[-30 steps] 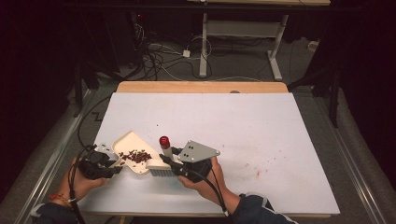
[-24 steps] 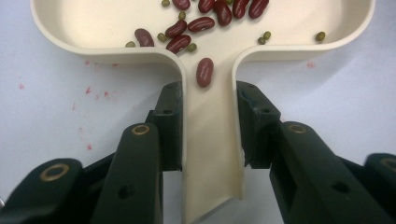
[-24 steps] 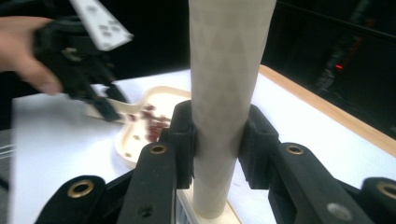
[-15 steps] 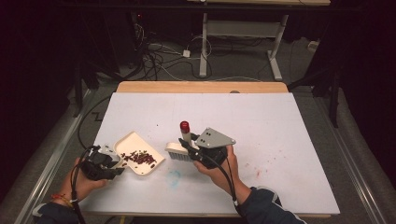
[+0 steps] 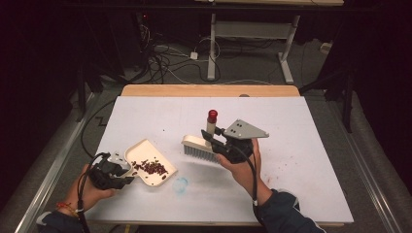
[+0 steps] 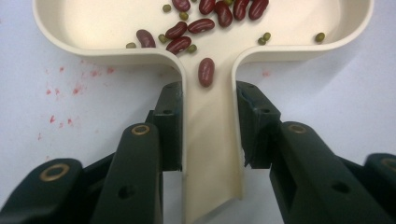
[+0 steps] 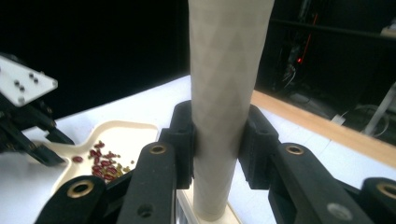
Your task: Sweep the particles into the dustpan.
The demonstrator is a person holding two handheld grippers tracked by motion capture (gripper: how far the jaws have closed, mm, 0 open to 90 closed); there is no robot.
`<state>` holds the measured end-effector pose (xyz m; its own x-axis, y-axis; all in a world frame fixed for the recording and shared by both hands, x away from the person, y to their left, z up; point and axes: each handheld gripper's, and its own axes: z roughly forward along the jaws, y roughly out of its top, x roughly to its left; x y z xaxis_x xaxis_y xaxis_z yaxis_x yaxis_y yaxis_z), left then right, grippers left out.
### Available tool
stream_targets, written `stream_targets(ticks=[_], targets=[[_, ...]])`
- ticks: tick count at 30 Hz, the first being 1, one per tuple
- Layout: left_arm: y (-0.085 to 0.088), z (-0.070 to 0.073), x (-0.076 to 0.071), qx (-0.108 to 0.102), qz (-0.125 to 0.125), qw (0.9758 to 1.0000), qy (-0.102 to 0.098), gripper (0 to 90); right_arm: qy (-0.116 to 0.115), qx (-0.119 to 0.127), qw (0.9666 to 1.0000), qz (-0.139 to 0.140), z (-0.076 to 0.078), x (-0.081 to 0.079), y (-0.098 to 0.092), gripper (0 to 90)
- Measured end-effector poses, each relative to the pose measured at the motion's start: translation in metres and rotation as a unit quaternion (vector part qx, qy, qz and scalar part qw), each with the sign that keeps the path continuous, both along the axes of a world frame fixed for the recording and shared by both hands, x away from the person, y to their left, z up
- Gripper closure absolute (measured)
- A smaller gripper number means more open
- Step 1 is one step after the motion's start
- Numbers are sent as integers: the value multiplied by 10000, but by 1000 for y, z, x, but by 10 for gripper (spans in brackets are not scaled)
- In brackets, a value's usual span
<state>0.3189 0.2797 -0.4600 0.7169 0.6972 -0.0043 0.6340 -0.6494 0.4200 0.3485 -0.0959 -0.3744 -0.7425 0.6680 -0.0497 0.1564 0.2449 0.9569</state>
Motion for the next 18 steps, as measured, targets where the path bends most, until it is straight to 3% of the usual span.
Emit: stream_targets(ticks=[9,13,18], targets=[[-19,-2,-1,-6,-170,9999,3,639,120,138,9997,-146,10,7,-20,698],[-32,-3,0,42,-251,9997,46,639,-67,22,9991,-407,5,10,-16,698],[-46,-4,2,34,-294,9995,70,639,-357,-287,9967,-675,-13,17,5,698]])
